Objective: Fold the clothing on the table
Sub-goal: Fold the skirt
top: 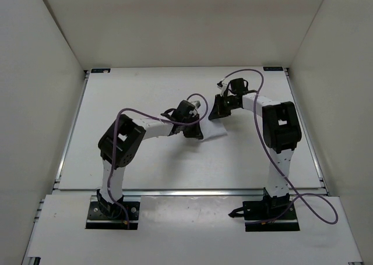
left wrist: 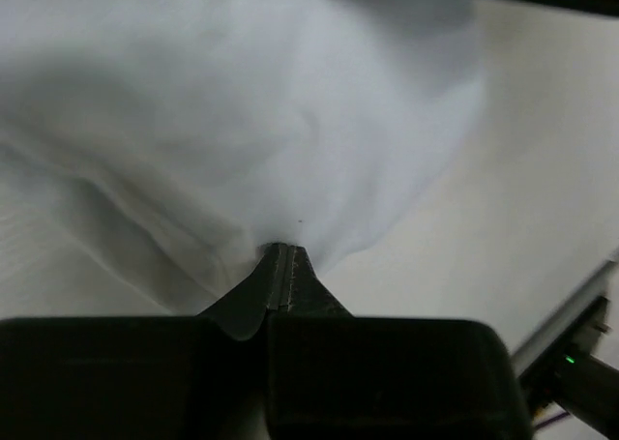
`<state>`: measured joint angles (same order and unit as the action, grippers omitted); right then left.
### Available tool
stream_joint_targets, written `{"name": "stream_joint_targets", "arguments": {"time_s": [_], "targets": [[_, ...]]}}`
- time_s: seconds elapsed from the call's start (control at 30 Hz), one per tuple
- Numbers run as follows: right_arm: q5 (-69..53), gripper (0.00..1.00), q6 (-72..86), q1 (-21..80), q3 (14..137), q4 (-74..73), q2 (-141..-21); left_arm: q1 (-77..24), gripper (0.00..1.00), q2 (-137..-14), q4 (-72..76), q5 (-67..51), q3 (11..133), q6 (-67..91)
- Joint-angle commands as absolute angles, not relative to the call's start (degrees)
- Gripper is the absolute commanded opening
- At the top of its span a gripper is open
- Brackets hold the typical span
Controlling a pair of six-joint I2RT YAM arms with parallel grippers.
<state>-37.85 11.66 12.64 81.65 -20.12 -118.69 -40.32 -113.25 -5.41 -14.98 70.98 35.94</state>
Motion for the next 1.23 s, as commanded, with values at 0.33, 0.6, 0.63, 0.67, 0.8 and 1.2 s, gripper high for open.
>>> {"name": "stream_joint_targets", "arguments": {"time_s": [0.33, 0.6, 0.63, 0.67, 0.8, 1.2], "targets": [[-37.0, 0.23, 10.81, 8.0, 90.87, -22.49, -117.44, -33.76, 0.2, -108.56, -13.35, -7.12, 70.66, 30.24], [-27.98, 0.76, 11.26, 5.97, 87.99, -26.71, -103.64, -28.05, 0.99, -94.14, -17.14, -6.51, 69.71, 21.63], [-24.3, 0.75, 10.55, 6.5, 85.8, -27.07, -101.19, -26.91, 0.99, -91.69, -17.31, -5.72, 68.65, 20.49], [-21.3, 0.72, 9.85, 7.37, 83.35, -28.46, -99.68, -25.94, 0.99, -89.67, -17.4, -4.84, 68.29, 19.7], [-17.58, 0.63, 9.41, 8.17, 74.56, -27.69, -93.44, -25.22, 0.99, -86.14, -21.25, -0.09, 66.89, 16.53], [-16.07, 0.68, 11.07, 6.25, 55.9, -21.19, -78.33, -23.65, 0.99, -84.11, -29.79, 8.17, 62.76, 14.76]]}}
